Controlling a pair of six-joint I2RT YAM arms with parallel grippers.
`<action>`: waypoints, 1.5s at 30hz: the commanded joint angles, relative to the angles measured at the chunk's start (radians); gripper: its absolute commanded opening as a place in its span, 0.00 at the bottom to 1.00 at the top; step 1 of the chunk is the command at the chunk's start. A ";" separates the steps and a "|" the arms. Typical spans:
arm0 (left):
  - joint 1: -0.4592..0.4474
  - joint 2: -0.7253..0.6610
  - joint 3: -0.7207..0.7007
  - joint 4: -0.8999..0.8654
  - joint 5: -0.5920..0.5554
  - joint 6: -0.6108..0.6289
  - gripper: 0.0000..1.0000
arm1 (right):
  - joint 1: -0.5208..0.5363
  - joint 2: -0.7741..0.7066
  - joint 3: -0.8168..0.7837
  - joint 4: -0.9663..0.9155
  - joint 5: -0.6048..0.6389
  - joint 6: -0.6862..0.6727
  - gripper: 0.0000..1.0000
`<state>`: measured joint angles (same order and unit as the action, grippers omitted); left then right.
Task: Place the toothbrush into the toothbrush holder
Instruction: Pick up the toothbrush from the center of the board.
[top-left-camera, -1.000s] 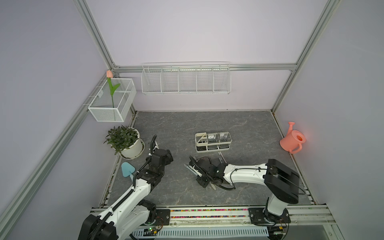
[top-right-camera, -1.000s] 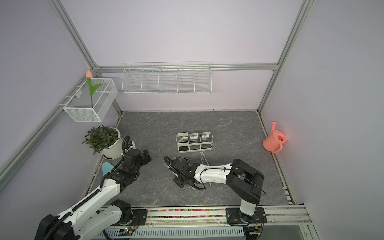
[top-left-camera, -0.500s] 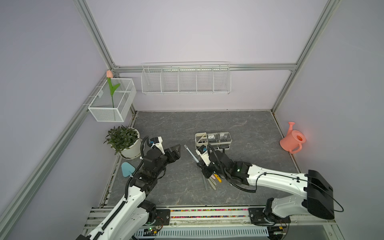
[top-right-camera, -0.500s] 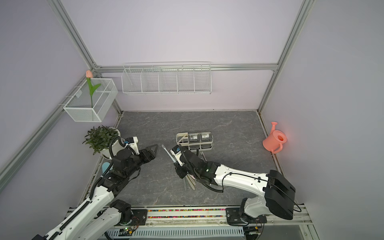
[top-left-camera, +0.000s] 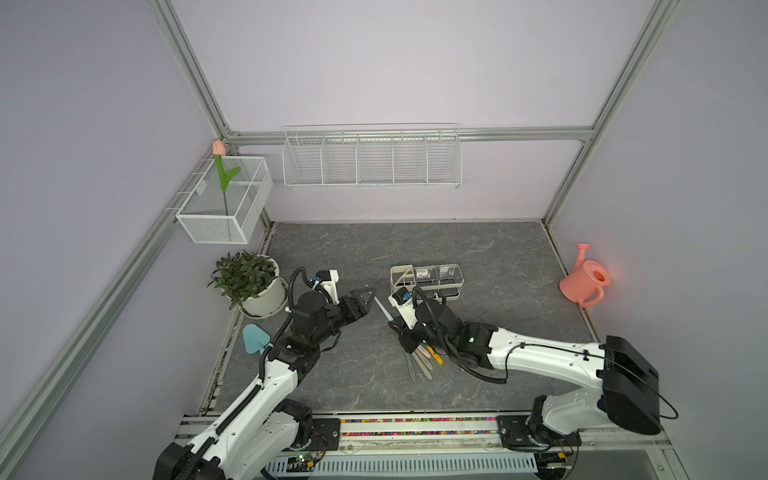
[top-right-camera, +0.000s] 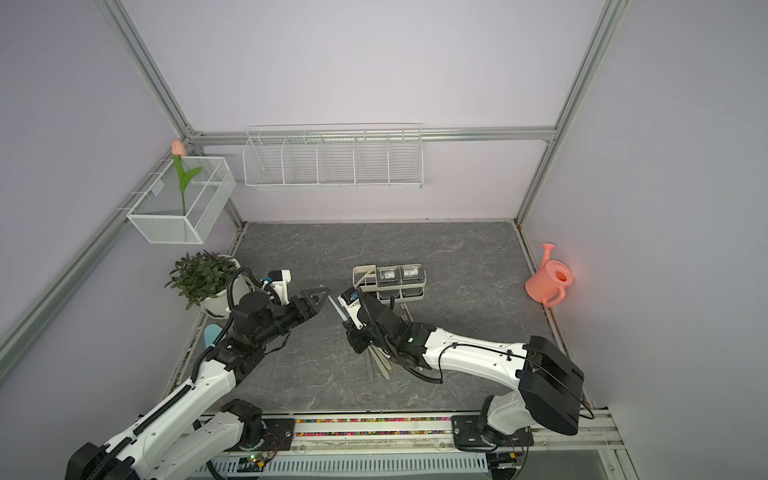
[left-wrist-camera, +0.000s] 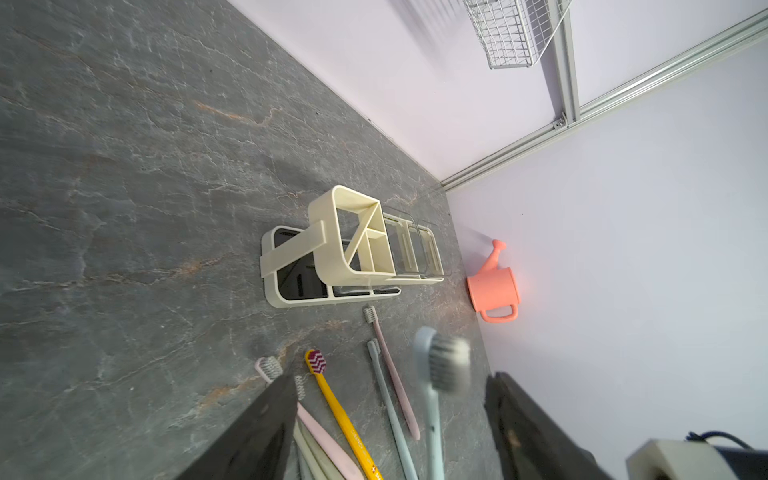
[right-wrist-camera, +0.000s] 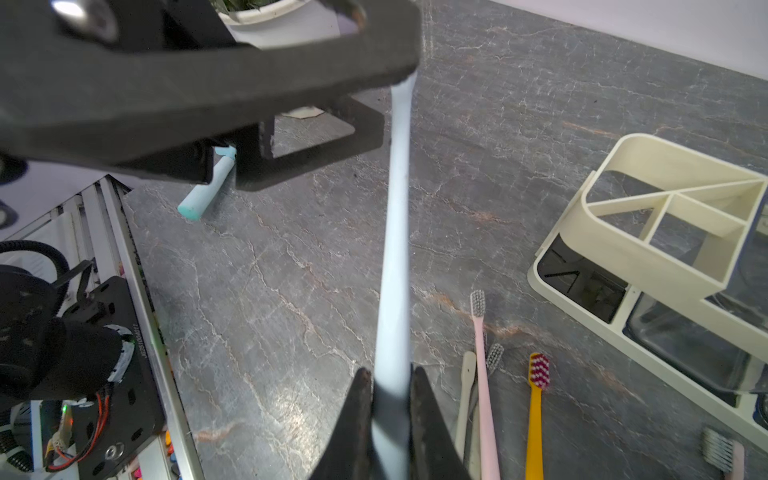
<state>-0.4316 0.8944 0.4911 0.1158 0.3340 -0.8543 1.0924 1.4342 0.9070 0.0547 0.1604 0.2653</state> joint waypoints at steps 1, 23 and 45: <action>-0.002 0.012 0.036 0.047 0.035 -0.021 0.72 | -0.008 0.016 0.015 0.038 -0.002 -0.003 0.11; -0.002 0.112 0.019 0.131 0.074 -0.034 0.38 | -0.031 0.059 0.034 0.083 -0.051 0.008 0.09; -0.002 0.106 0.025 0.102 0.021 0.052 0.00 | -0.050 0.033 0.004 0.112 -0.079 0.019 0.17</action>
<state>-0.4343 1.0069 0.5125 0.2424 0.3904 -0.8478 1.0496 1.4910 0.9276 0.1230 0.0845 0.2722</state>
